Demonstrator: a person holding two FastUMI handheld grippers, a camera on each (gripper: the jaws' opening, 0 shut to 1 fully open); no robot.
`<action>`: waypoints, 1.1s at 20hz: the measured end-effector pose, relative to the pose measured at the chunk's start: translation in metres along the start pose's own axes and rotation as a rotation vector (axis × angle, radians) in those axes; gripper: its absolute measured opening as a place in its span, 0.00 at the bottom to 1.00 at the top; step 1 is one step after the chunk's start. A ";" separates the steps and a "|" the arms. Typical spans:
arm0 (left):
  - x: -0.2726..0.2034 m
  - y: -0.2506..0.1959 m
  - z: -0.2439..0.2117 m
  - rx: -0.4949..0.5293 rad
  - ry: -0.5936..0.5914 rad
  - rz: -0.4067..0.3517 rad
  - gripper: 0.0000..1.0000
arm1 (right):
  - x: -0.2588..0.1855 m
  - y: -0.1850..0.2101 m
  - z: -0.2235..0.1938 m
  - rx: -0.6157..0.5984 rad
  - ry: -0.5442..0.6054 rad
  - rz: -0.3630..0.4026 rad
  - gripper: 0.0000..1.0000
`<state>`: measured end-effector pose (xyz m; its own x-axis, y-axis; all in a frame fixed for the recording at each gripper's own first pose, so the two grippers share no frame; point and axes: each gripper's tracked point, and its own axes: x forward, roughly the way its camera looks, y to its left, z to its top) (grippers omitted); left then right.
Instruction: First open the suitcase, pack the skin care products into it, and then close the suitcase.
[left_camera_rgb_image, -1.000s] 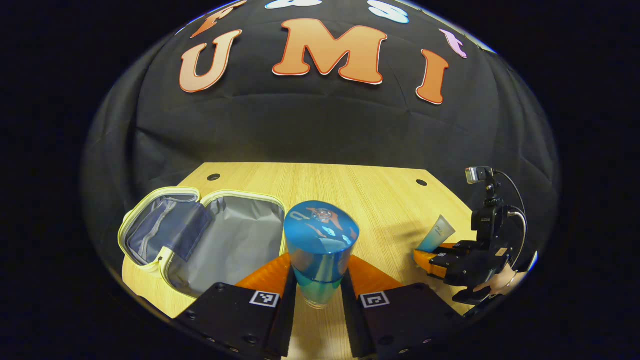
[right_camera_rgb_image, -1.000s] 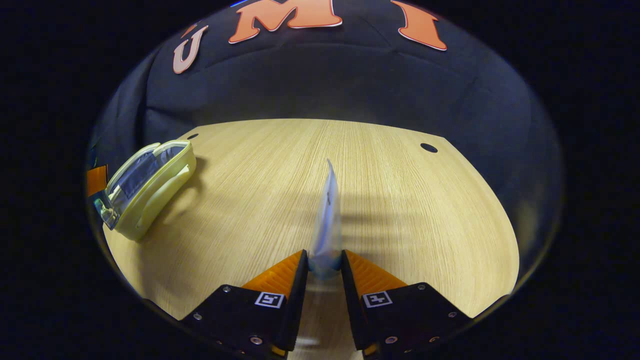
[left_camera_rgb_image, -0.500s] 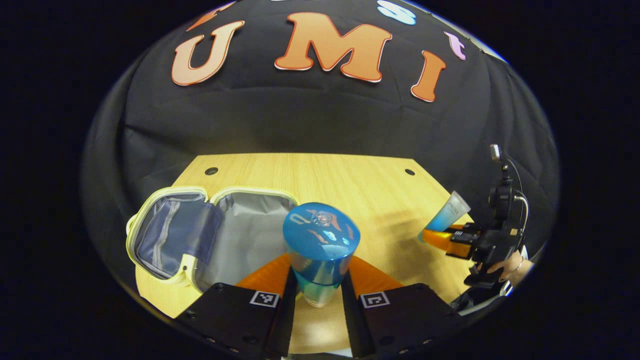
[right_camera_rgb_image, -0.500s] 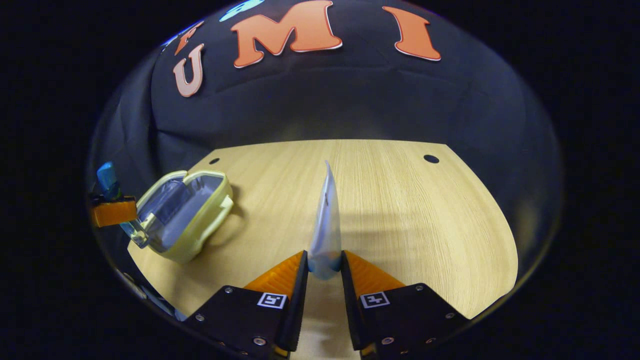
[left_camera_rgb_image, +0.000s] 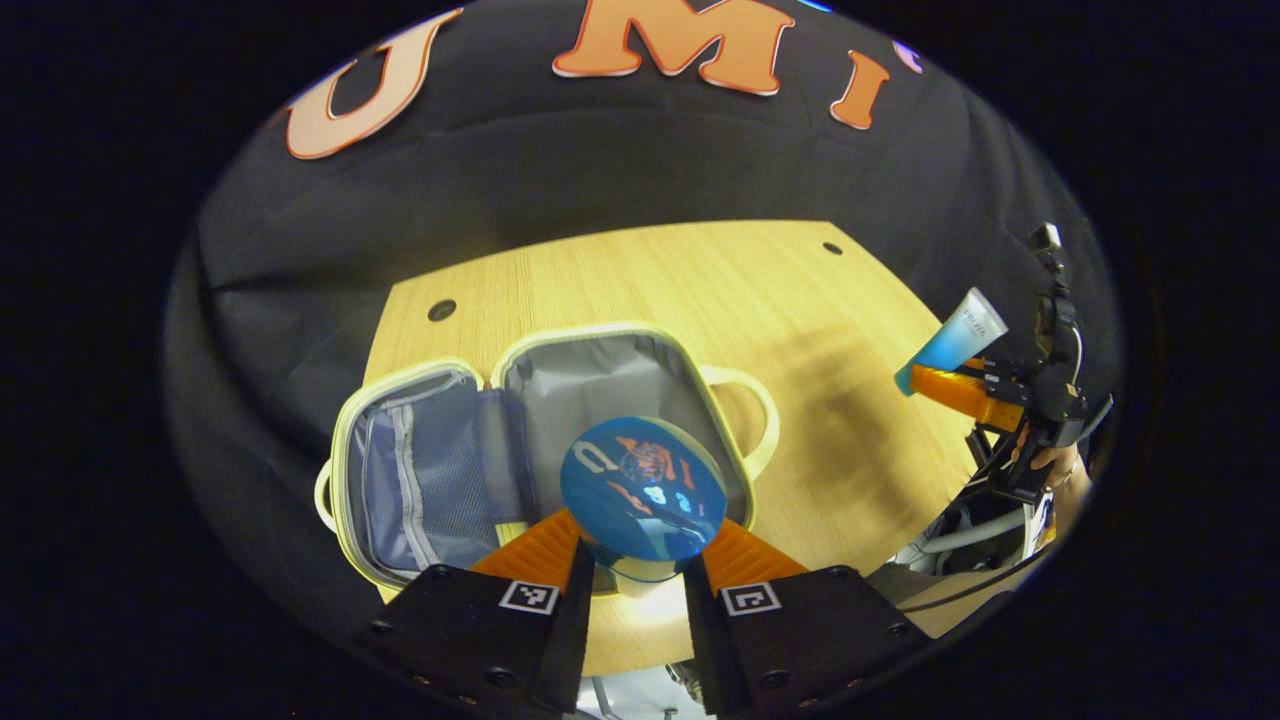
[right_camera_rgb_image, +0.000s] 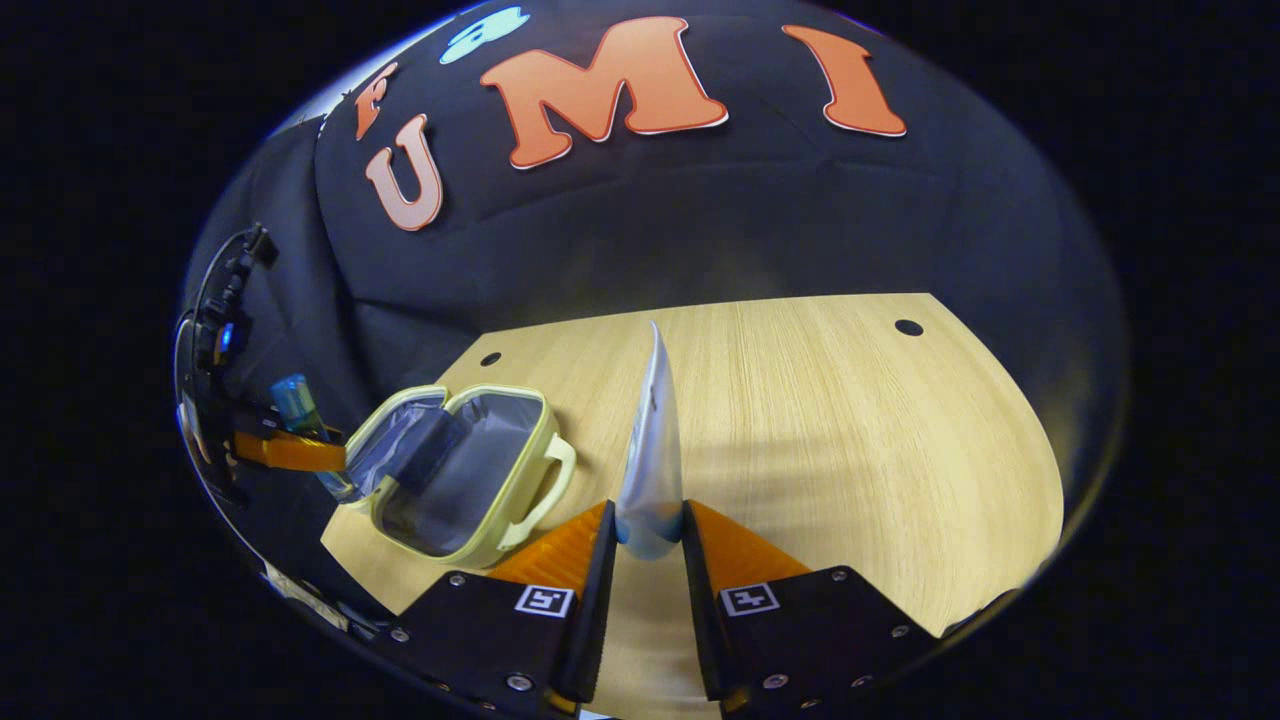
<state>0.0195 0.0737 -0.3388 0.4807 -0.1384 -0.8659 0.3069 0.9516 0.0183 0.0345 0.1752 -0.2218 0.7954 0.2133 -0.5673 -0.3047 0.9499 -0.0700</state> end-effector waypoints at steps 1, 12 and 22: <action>0.007 0.005 -0.002 0.003 0.038 -0.004 0.45 | -0.003 0.004 -0.002 0.009 -0.002 -0.005 0.39; 0.086 0.009 -0.021 -0.007 0.338 0.012 0.45 | -0.021 -0.010 -0.036 0.155 0.052 -0.115 0.39; 0.140 0.016 -0.003 0.020 0.364 0.064 0.45 | -0.014 -0.005 -0.039 0.161 0.087 -0.119 0.39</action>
<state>0.0893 0.0702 -0.4615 0.1770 0.0318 -0.9837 0.3028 0.9492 0.0851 0.0047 0.1591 -0.2453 0.7701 0.0837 -0.6324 -0.1186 0.9929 -0.0130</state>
